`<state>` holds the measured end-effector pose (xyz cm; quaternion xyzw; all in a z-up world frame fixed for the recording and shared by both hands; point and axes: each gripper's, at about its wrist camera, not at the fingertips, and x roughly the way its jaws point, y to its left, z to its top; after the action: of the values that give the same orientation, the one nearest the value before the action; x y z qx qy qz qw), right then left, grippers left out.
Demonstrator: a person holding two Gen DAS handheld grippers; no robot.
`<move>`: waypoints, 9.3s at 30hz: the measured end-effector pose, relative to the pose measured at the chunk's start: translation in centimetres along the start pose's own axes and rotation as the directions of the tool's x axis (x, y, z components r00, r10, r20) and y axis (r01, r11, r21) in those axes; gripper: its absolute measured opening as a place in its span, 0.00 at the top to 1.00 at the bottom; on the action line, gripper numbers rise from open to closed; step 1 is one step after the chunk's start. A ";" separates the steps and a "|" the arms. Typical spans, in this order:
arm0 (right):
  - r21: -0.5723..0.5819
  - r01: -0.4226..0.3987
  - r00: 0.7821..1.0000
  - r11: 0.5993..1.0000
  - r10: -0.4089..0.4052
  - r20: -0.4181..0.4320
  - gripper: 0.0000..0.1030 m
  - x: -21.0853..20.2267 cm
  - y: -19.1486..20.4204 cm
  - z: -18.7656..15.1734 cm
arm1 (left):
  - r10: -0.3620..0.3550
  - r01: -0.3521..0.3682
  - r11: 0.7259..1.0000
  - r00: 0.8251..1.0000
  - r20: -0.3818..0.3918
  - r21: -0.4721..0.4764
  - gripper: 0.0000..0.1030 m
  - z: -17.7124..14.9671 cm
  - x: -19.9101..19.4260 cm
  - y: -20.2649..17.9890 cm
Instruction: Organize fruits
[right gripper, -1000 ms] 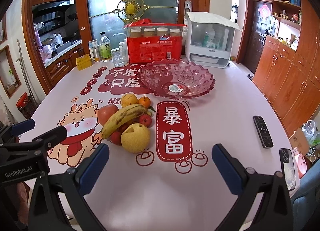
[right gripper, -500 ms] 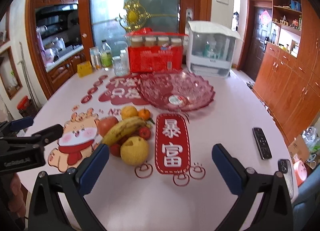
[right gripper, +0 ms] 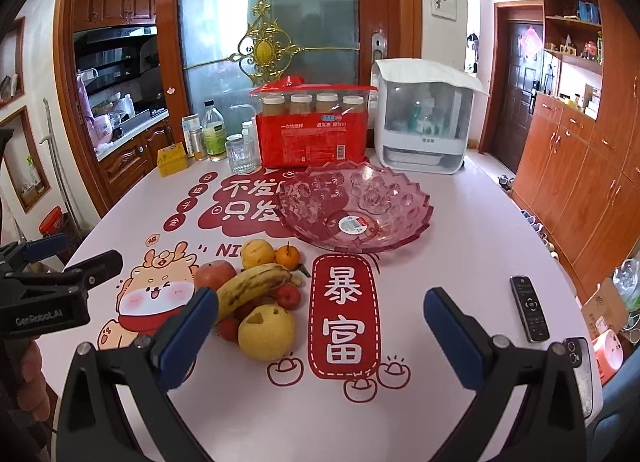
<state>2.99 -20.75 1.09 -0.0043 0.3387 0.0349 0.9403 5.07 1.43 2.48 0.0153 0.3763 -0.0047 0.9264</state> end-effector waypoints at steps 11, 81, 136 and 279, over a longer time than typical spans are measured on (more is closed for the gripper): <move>-0.061 0.008 0.997 0.998 -0.013 -0.079 0.00 3.4 0.9 -2.1 | -0.003 0.004 1.000 0.999 -0.035 0.028 0.01 -1.1 3.7 -1.0; -0.108 -0.219 0.950 0.970 0.186 -0.251 0.31 13.1 2.7 -6.0 | -0.099 0.109 0.993 0.970 -0.221 0.034 0.01 -3.5 12.4 -1.9; 0.046 -0.121 0.955 0.992 0.129 -0.267 0.31 15.7 -2.3 -6.1 | -0.010 0.252 0.802 0.912 -0.410 0.542 0.64 -0.9 23.9 -13.5; -0.019 -0.165 0.983 0.986 0.163 -0.081 0.29 10.3 -1.5 7.1 | -0.138 0.149 0.988 0.974 -0.181 0.047 0.02 8.3 11.7 -2.7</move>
<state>15.53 -21.38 -0.01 0.0103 0.3746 0.1165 0.9198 19.21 -1.50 0.22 0.0161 0.4568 -0.0816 0.8856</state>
